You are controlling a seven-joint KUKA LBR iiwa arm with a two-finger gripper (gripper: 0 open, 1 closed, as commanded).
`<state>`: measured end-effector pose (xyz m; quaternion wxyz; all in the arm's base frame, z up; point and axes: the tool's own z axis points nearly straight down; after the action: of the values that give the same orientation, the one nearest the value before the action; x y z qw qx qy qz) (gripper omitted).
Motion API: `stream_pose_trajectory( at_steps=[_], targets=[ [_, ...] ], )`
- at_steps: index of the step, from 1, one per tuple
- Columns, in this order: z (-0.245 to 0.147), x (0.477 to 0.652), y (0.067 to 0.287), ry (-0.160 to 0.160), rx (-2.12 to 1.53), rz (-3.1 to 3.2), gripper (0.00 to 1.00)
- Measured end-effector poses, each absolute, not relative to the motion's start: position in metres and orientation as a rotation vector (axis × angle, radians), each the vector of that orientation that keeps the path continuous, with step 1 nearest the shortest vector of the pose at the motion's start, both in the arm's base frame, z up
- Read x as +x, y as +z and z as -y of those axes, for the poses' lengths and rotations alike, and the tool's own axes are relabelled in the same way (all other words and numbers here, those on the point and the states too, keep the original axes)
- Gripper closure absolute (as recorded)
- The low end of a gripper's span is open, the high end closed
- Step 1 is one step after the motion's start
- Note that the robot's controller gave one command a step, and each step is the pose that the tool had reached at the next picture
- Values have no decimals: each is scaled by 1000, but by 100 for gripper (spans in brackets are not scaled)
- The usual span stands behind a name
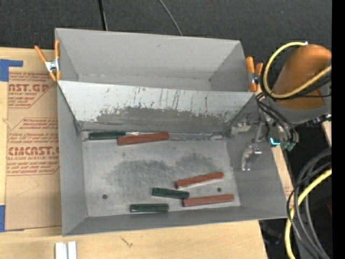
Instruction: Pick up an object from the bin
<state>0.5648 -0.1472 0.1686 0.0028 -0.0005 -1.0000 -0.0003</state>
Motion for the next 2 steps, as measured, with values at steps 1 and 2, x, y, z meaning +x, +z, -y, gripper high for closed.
stream_pose_trajectory(
  at_steps=[1, 2],
  targets=[
    [147, 567, 173, 1, 0, 3144, 0],
    [119, 537, 74, 0, 190, 3140, 100]
  ],
)
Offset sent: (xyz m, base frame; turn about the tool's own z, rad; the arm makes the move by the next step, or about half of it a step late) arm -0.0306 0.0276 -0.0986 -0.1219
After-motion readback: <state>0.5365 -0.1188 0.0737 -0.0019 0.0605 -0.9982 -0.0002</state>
